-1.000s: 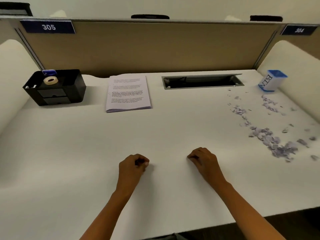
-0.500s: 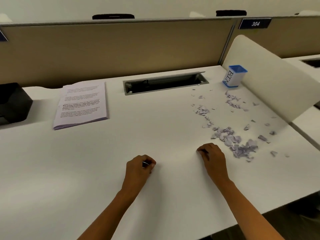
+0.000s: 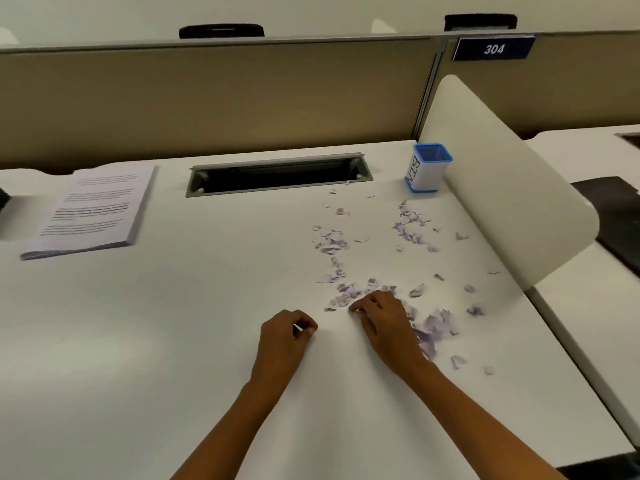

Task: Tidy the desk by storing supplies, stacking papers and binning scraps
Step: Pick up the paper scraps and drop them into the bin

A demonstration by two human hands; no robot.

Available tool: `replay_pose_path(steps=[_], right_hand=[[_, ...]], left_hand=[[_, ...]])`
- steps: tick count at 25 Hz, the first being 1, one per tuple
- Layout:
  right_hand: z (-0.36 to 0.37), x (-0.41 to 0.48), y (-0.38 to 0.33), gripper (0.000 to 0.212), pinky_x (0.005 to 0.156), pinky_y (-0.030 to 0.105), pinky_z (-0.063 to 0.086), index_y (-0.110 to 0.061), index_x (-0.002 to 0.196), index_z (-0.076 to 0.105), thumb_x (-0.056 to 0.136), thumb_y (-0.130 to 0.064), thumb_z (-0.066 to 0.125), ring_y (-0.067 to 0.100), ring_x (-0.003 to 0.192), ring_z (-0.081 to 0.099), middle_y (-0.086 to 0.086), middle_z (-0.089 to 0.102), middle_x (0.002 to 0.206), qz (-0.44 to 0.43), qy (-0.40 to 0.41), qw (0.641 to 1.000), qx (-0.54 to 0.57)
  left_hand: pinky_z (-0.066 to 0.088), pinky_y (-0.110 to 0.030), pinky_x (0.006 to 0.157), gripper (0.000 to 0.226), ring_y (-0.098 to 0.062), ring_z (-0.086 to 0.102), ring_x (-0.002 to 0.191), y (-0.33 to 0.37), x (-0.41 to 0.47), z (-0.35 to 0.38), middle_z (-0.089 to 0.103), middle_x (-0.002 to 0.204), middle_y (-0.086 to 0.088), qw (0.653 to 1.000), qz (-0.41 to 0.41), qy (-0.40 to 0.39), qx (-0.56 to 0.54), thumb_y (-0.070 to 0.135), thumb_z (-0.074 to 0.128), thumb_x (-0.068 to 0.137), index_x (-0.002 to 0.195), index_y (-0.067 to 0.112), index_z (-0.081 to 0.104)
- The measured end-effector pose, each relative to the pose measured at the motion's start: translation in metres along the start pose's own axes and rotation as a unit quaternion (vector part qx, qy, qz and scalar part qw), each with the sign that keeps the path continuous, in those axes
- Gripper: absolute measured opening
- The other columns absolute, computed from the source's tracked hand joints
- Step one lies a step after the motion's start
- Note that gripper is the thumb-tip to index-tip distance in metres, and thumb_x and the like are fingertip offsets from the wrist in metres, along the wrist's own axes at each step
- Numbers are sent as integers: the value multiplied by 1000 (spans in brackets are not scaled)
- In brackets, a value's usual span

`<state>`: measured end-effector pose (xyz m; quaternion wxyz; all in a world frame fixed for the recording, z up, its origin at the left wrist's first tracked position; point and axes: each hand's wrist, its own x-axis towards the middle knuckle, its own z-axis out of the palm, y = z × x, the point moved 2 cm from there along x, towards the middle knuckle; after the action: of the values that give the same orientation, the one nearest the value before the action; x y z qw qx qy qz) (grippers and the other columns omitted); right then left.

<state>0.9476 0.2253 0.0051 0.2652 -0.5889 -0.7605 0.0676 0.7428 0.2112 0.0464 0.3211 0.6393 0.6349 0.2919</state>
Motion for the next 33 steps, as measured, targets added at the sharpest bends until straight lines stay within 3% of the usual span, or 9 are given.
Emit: replay_pose_path(steps=[5, 9, 12, 15, 20, 23, 25, 29, 33], right_hand=[[-22, 2, 20, 29, 84, 28, 45, -13, 112, 66, 93, -23, 45, 25, 95, 61, 8, 65, 105, 25, 32, 999, 28], [-38, -11, 31, 45, 103, 44, 37, -26, 134, 47, 90, -20, 56, 30, 124, 47, 9, 51, 135, 158, 60, 985, 25], [-39, -23, 30, 61, 113, 52, 10, -39, 145, 19, 91, -51, 42, 30, 144, 9, 4, 7, 157, 249, -20, 968, -29], [-37, -32, 31, 69, 111, 56, -7, -50, 141, -9, 83, -73, 23, 28, 143, -17, -2, -24, 154, 283, -134, 946, -85], [-45, -40, 30, 66, 110, 56, -11, -38, 135, -27, 97, -45, 27, 24, 141, -24, -2, -30, 152, 180, -248, 947, -100], [-57, -41, 39, 74, 111, 53, -12, -35, 138, -25, 99, -22, 37, 24, 142, -22, -1, -28, 151, 82, -260, 957, -100], [-63, -42, 46, 90, 110, 55, -4, -33, 145, -8, 88, -11, 58, 31, 144, 0, 5, -9, 155, 21, -199, 972, -123], [-72, -48, 63, 84, 101, 59, 32, -23, 140, 41, 66, -14, 82, 38, 133, 37, 9, 33, 149, 55, -173, 975, -131], [-83, -45, 69, 92, 78, 37, 55, -14, 126, 58, 41, -15, 94, 32, 111, 60, 9, 54, 134, 74, -174, 977, -98]], left_hand=[[52, -21, 82, 14, -8, 63, 87, 17, 2, 24, 67, 94, 1, 999, 8, 22, -32, 6, 63, 85, 90, 18, 69], [35, -10, 101, 38, -6, 52, 116, 20, 5, 31, 57, 128, 1, 996, 75, 30, -25, 13, 65, 85, 123, 19, 57], [7, -27, 117, 56, -5, 18, 139, 9, 8, 36, 20, 150, 13, 997, 56, 20, 51, 38, 48, 94, 144, 23, 29], [-16, -40, 112, 71, -13, -3, 145, -11, 5, 38, -1, 154, 11, 979, 3, 58, 194, 56, 4, 85, 148, 25, 9], [-3, -48, 115, 68, -20, 3, 145, -31, -3, 42, 5, 158, 1, 955, -19, 78, 286, 50, -4, 88, 149, 23, 8], [8, -50, 115, 67, -22, 14, 144, -25, -5, 50, 15, 156, -1, 944, -42, 97, 314, 49, -7, 93, 149, 21, 17], [10, -52, 115, 64, -24, 16, 144, -22, -5, 55, 17, 156, -2, 938, -56, 102, 327, 48, -2, 94, 148, 20, 19], [12, -53, 114, 59, -26, 18, 143, -18, -2, 58, 18, 156, -3, 934, -69, 101, 336, 43, 13, 95, 148, 19, 19], [9, -51, 116, 59, -23, 14, 144, -19, -3, 58, 15, 157, -1, 932, -68, 109, 340, 44, 11, 95, 149, 22, 16]])
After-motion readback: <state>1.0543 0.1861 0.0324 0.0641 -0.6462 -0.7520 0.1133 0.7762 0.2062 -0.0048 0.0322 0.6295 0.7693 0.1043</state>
